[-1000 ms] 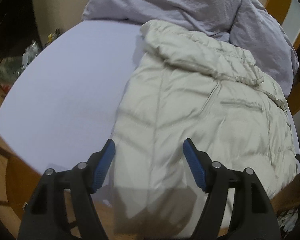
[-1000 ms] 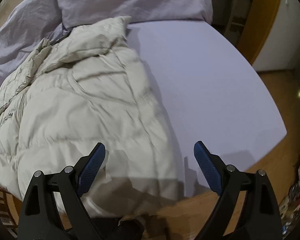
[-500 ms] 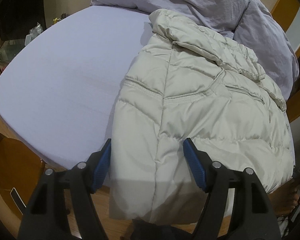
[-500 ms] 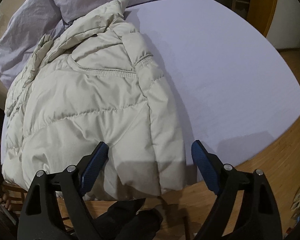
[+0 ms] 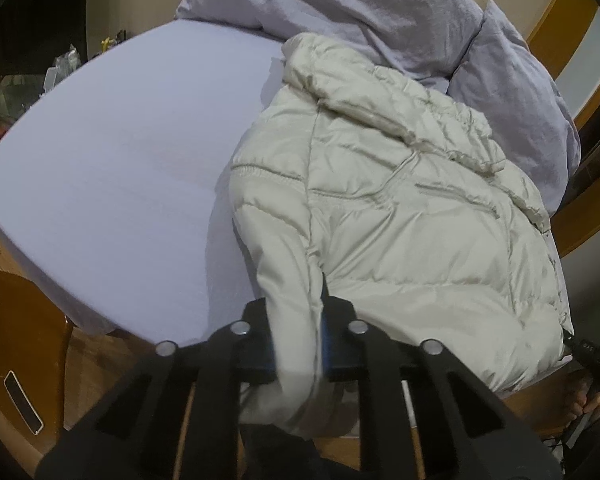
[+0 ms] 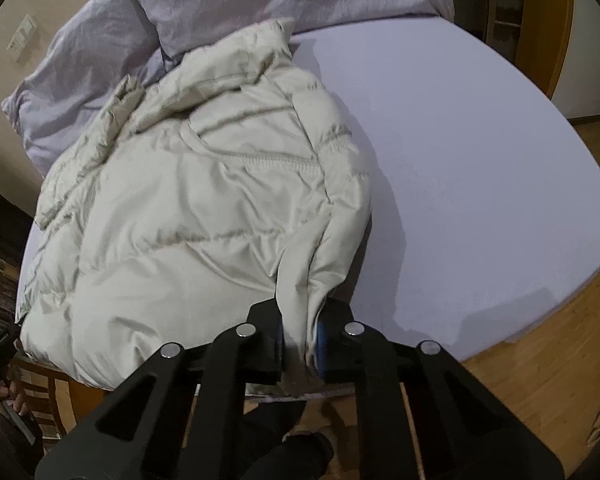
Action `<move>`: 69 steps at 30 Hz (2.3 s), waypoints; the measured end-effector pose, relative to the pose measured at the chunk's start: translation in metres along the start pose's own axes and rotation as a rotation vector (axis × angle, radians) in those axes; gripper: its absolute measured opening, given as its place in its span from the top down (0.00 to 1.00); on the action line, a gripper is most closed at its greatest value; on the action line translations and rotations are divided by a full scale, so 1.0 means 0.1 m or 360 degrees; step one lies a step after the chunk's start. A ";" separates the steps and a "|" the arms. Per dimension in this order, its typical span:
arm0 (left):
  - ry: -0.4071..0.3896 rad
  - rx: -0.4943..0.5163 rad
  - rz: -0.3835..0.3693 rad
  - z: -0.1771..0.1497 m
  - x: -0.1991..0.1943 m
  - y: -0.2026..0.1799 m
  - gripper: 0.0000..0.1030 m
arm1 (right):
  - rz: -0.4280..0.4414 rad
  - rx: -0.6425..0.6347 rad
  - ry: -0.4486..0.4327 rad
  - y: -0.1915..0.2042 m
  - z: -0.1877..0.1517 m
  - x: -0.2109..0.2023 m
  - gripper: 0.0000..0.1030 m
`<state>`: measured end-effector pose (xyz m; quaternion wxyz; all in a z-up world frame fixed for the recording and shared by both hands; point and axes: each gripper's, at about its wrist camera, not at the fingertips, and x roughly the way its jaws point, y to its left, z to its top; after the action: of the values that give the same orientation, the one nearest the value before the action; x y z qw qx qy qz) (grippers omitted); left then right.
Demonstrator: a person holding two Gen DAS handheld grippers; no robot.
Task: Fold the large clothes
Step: 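Grasp the jacket hem with the left gripper while the right gripper grasps it too, then lift the hem and fold it toward the collar with both grippers, then release the hem and press the folded jacket flat with both grippers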
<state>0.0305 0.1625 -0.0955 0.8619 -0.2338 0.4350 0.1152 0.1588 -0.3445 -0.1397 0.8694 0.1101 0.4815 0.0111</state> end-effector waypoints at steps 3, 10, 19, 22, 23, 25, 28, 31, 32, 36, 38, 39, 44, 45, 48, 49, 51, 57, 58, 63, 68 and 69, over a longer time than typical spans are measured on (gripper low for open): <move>-0.0034 0.0005 -0.0005 0.09 -0.09 -0.04 0.88 | 0.0030 0.0013 -0.0074 0.00 0.08 -0.12 0.90; -0.0181 0.0034 -0.0029 0.50 -0.38 -0.23 0.89 | 0.0147 0.0014 -0.0265 0.20 0.51 -0.39 0.90; -0.0352 0.0053 -0.0016 1.30 -0.48 -0.54 0.89 | 0.0225 -0.0003 -0.0463 0.43 1.26 -0.52 0.90; -0.0380 0.0051 -0.0006 1.55 -0.40 -0.63 0.89 | 0.0235 -0.0004 -0.0496 0.49 1.51 -0.47 0.90; -0.0388 0.0053 -0.0001 1.65 -0.36 -0.66 0.89 | 0.0238 -0.0006 -0.0501 0.50 1.56 -0.46 0.90; -0.0397 0.0052 0.0003 1.80 -0.29 -0.71 0.89 | 0.0241 -0.0008 -0.0517 0.55 1.74 -0.39 0.90; -0.0397 0.0051 0.0013 2.05 -0.13 -0.78 0.89 | 0.0237 -0.0015 -0.0535 0.61 1.93 -0.30 0.90; -0.0389 0.0072 0.0026 2.30 0.05 -0.84 0.89 | 0.0219 -0.0007 -0.0552 0.69 2.14 -0.16 0.89; -0.0387 0.0078 0.0030 2.35 0.09 -0.84 0.89 | 0.0216 0.0004 -0.0556 0.70 2.21 -0.10 0.89; -0.0364 0.0100 0.0053 2.61 0.36 -0.88 0.89 | 0.0185 0.0052 -0.0547 0.75 2.49 0.17 0.89; -0.0341 0.0105 0.0068 2.73 0.53 -0.89 0.89 | 0.0147 0.0074 -0.0528 0.78 2.65 0.39 0.89; -0.0329 0.0108 0.0075 2.78 0.60 -0.90 0.89 | 0.0147 0.0074 -0.0528 0.78 2.65 0.39 0.89; -0.0252 0.0119 0.0127 3.02 1.06 -0.93 0.88 | 0.0067 0.0090 -0.0484 0.81 2.86 0.75 0.88; -0.0239 0.0117 0.0133 3.06 1.14 -0.93 0.88 | 0.0027 0.0108 -0.0460 0.81 2.95 0.92 0.88; -0.0189 0.0096 0.0156 3.19 1.41 -0.91 0.88 | -0.0014 0.0136 -0.0420 0.79 3.06 1.12 0.87; -0.0172 0.0083 0.0165 3.25 1.52 -0.91 0.87 | -0.0024 0.0142 -0.0409 0.79 3.08 1.18 0.87; -0.0152 0.0059 0.0171 3.33 1.65 -0.89 0.87 | -0.0051 0.0149 -0.0381 0.79 3.14 1.30 0.87; -0.0017 -0.0024 0.0212 3.47 1.94 -0.85 0.82 | -0.0069 0.0119 -0.0328 0.85 3.20 1.41 0.73; 0.0001 -0.0035 0.0191 3.49 1.95 -0.84 0.80 | -0.0064 0.0115 -0.0333 0.86 3.20 1.38 0.68; 0.0023 -0.0021 0.0141 3.57 1.84 -0.85 0.66 | -0.0100 0.0040 -0.0434 0.90 3.12 1.09 0.38; -0.0058 0.0008 0.0128 3.62 1.55 -0.98 0.44 | -0.0012 -0.0064 -0.0420 1.08 2.91 0.87 0.37; -0.0079 0.0017 0.0134 3.63 1.50 -1.01 0.39 | 0.0004 -0.0096 -0.0412 1.13 2.86 0.83 0.37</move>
<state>0.4129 0.2570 0.0010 0.8680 -0.2079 0.4235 0.1547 0.4536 -0.2759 -0.0399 0.9271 0.0850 0.3647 0.0124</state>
